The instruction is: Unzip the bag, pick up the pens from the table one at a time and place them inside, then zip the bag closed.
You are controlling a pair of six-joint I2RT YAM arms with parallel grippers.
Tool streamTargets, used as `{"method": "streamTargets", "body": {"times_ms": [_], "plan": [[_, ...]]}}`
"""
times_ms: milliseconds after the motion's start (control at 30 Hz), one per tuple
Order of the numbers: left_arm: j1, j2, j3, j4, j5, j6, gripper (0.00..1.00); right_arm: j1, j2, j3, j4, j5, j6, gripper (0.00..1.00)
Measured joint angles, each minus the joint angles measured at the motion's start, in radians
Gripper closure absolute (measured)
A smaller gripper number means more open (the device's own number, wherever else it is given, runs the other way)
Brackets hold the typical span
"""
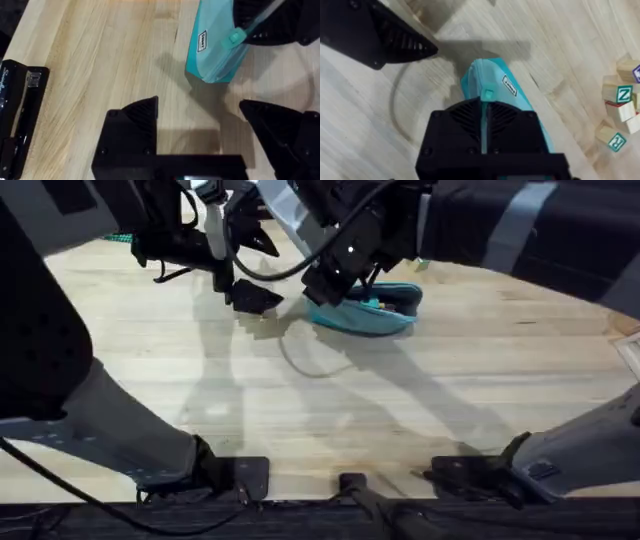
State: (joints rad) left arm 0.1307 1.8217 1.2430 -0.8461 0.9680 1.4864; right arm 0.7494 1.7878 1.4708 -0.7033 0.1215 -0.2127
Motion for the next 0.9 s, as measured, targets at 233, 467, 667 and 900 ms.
{"method": "streamTargets", "body": {"times_ms": [233,467,667,900], "plan": [[0.0,0.0,0.0,0.0,0.0,0.0,0.007,0.0,0.0,0.0,0.0,0.006,-0.001,0.969],[0.0,0.0,0.0,0.0,0.0,0.0,0.007,0.0,0.0,0.0,-0.002,0.006,-0.001,0.97],[0.0,0.0,0.0,0.0,0.0,0.0,0.007,0.0,-0.013,0.0,-0.011,0.006,-0.001,0.97],[-0.002,0.0,0.0,0.0,0.044,0.0,0.007,-0.003,-0.098,0.0,-0.026,0.006,-0.001,0.97]]}}
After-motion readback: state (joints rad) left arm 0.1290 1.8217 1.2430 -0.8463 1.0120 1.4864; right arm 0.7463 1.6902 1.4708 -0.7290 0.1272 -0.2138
